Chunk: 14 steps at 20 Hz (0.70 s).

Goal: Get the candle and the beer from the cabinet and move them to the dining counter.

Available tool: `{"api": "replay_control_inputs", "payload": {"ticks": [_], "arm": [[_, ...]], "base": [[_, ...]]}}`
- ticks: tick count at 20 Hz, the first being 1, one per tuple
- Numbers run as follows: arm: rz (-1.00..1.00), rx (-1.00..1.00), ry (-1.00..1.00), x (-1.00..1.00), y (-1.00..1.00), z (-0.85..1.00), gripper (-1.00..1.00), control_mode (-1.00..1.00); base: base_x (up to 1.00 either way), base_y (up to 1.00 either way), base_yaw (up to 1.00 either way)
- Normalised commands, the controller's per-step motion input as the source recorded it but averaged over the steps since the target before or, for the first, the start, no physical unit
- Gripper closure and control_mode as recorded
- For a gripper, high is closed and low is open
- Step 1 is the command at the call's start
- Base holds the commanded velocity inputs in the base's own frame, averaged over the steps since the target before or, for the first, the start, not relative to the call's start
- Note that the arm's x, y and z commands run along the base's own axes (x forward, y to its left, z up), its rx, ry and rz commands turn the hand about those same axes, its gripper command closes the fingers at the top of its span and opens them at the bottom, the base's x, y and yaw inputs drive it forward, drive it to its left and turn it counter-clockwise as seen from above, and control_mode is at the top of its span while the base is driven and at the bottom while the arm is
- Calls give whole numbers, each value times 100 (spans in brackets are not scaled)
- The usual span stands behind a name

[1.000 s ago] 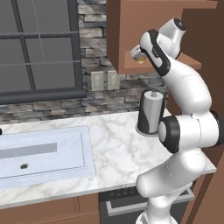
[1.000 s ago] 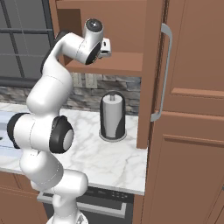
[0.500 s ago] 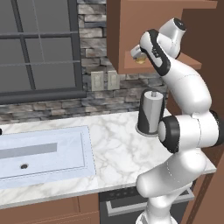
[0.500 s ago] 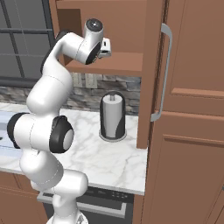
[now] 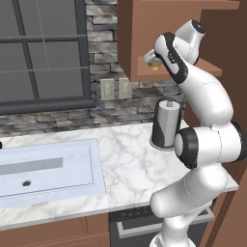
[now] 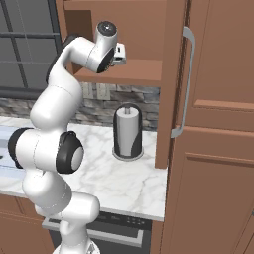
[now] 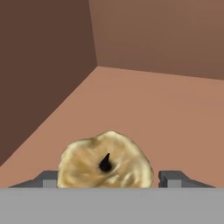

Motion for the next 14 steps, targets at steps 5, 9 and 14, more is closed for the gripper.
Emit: {"api": "replay_control_inputs", "payload": {"ticks": [5,9,14], "arm": [[0,0,0,0,0,0,100,-100],[0,0,0,0,0,0,100,-100],[0,0,0,0,0,0,100,-100]], "base": [[0,0,0],[0,0,0],[0,0,0]]}}
